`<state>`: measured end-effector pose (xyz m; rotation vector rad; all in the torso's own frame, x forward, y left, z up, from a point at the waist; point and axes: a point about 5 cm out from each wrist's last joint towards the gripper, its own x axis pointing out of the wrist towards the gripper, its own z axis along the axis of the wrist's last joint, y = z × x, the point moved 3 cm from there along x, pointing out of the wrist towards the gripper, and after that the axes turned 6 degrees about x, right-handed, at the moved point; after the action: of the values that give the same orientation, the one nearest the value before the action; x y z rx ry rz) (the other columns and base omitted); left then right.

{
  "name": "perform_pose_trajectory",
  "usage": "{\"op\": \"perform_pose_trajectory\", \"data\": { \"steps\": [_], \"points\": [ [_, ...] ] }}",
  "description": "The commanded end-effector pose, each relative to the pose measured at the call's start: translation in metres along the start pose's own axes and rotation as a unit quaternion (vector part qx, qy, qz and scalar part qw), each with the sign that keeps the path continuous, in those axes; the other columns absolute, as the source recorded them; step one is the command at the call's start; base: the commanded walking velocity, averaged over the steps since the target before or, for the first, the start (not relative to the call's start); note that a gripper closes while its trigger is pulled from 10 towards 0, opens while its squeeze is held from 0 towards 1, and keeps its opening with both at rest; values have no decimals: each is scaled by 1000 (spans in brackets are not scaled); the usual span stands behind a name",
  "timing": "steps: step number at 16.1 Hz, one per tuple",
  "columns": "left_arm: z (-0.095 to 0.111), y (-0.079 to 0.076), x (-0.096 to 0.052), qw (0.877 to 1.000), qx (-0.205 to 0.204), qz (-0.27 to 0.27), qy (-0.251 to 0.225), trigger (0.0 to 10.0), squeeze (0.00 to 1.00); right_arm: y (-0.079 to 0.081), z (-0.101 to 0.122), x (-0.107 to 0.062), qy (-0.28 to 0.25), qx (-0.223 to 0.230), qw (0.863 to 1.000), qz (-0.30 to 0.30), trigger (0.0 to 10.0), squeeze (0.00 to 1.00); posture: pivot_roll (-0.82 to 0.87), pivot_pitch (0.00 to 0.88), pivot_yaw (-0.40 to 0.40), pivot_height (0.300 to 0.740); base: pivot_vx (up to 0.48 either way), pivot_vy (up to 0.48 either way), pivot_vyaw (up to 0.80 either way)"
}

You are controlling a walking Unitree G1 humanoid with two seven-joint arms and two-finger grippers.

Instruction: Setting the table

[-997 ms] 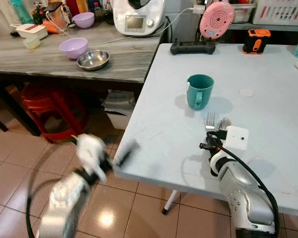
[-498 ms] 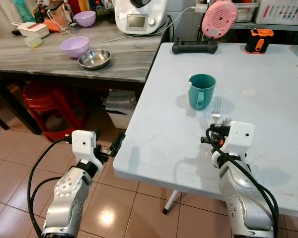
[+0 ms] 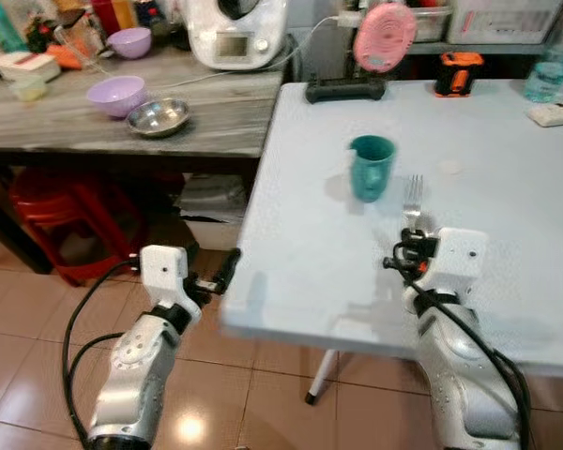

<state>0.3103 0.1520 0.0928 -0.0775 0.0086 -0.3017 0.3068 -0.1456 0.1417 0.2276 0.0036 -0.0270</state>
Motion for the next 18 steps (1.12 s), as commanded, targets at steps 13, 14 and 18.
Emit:
{"op": "perform_pose_trajectory", "data": {
  "steps": [13,14,18],
  "points": [
    [7,3,9,1000,0,9,-17,10000,0,2,13,1,-38,-12,999,11,10000,0,-73,42,116,740,0,396,0],
    [7,3,9,1000,1,10,-18,10000,0,2,12,1,-38,-12,999,9,10000,0,-73,40,116,740,0,416,0],
    [7,4,10,1000,2,14,-19,10000,0,0,13,2,-41,-15,999,9,10000,0,-73,35,113,740,0,420,0]
  ]
}}
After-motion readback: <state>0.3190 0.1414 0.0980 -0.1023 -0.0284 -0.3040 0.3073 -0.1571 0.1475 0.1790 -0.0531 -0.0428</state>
